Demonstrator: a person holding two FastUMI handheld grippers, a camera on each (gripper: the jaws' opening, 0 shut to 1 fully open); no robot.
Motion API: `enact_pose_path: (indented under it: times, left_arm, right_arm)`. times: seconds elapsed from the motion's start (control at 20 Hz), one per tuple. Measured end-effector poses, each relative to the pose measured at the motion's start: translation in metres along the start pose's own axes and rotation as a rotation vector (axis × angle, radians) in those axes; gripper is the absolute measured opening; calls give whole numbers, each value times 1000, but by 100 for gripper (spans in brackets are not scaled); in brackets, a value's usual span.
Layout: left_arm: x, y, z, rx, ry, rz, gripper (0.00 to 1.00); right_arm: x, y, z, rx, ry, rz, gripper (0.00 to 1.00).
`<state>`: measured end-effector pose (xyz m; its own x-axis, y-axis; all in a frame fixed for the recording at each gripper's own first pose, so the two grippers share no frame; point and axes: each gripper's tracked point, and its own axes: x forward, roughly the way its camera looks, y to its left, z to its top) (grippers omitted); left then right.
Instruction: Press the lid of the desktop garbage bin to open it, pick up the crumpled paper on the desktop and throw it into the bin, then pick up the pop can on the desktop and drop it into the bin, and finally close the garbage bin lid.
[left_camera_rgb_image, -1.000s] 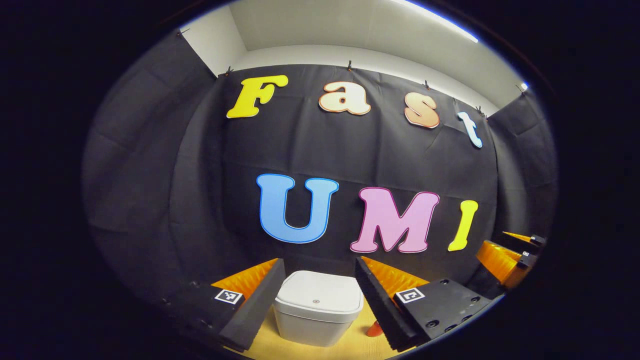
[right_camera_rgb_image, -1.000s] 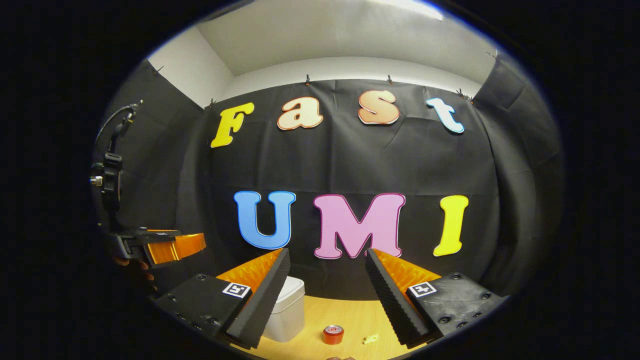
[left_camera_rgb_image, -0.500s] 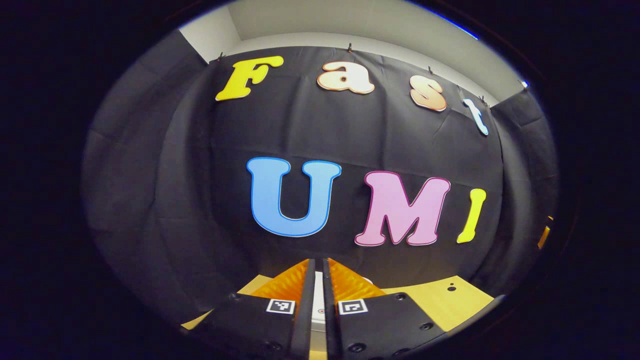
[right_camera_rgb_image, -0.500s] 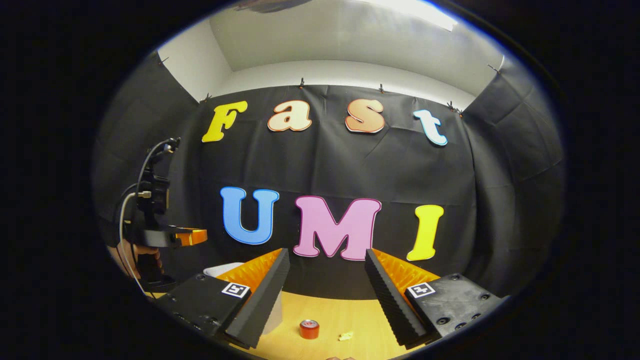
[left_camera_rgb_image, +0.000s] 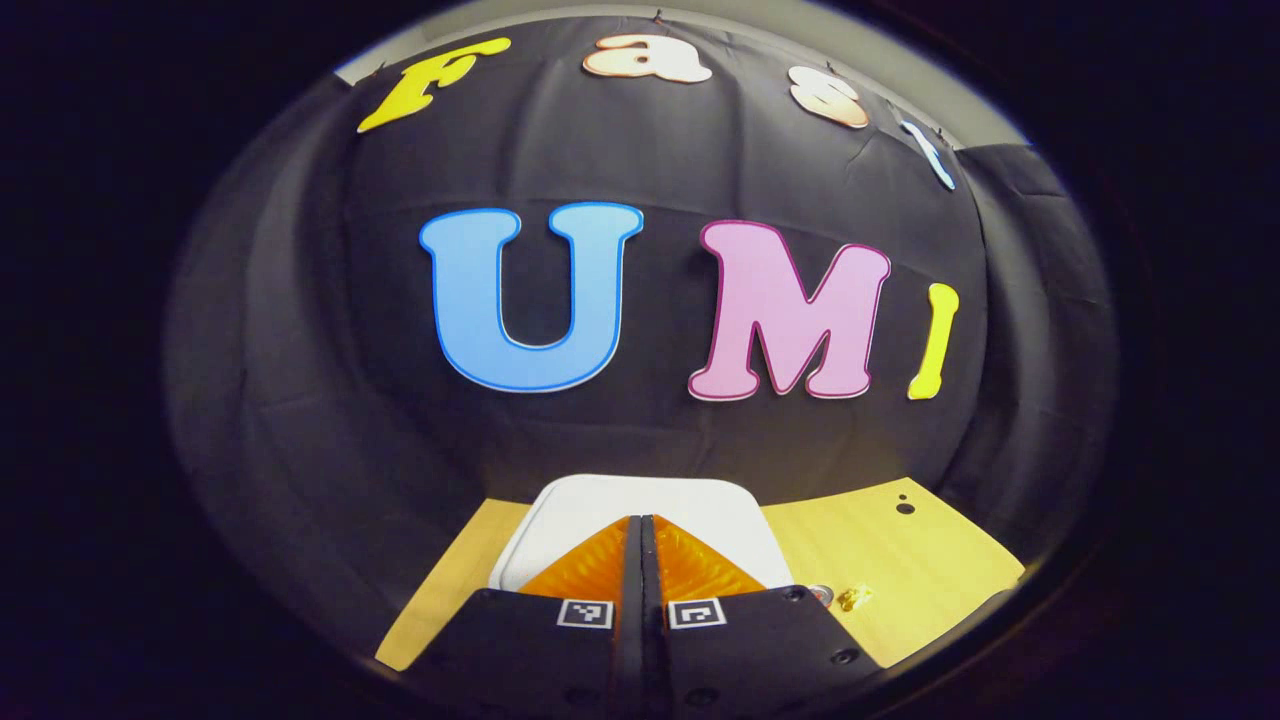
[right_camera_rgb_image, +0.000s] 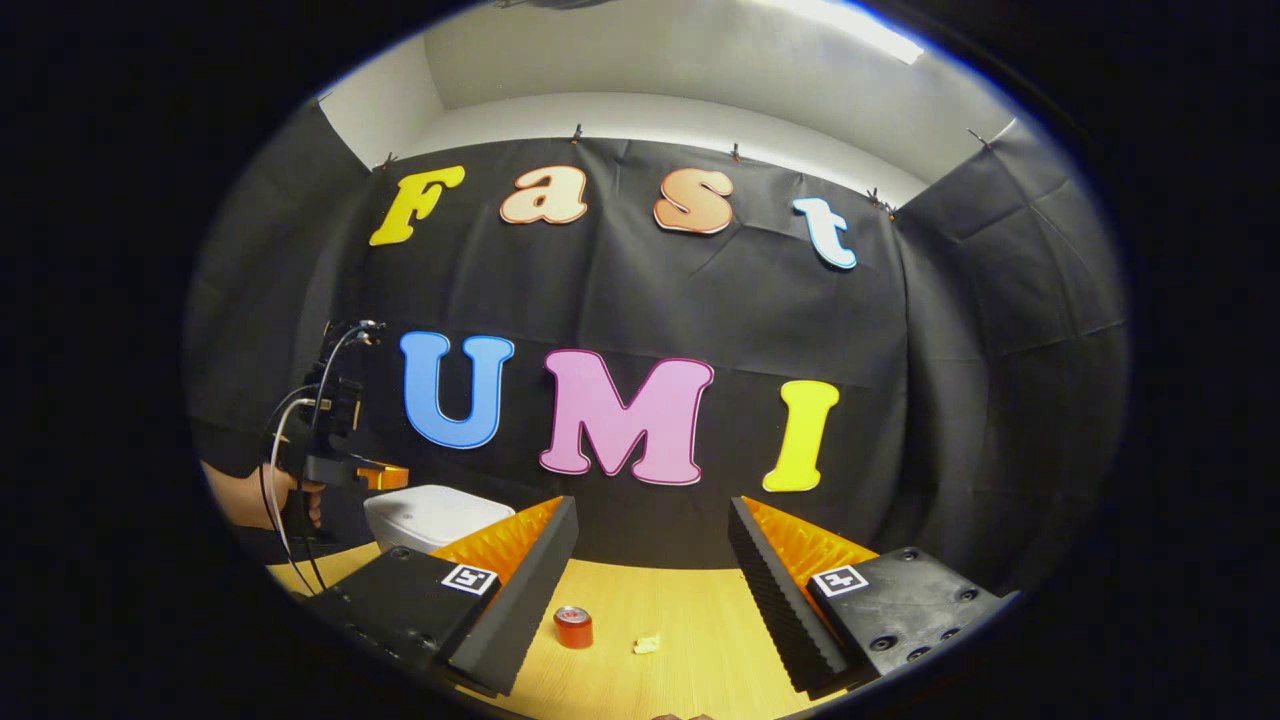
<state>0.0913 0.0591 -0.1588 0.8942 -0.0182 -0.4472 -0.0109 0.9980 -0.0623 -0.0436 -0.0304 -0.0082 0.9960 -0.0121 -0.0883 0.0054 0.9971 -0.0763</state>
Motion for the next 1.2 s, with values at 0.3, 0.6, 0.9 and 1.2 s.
enact_pose_path:
  times: [0.3, 0.6, 0.9, 1.2]
  left_arm:
    - [3, -1, -40, 75, 89, -8, 6]
    - [7, 0, -48, 95, 89, -28, 7]
    - [5, 0, -48, 45, 71, -58, 7]
    - [-9, -11, -1, 57, -1, -58, 6]
  right_arm:
    - [4, 4, -5, 9, 16, -15, 98]
    - [12, 14, -13, 3, 33, -17, 98]
    - [15, 22, -15, 6, 47, -14, 98]
    - [15, 20, -10, 6, 42, -30, 98]
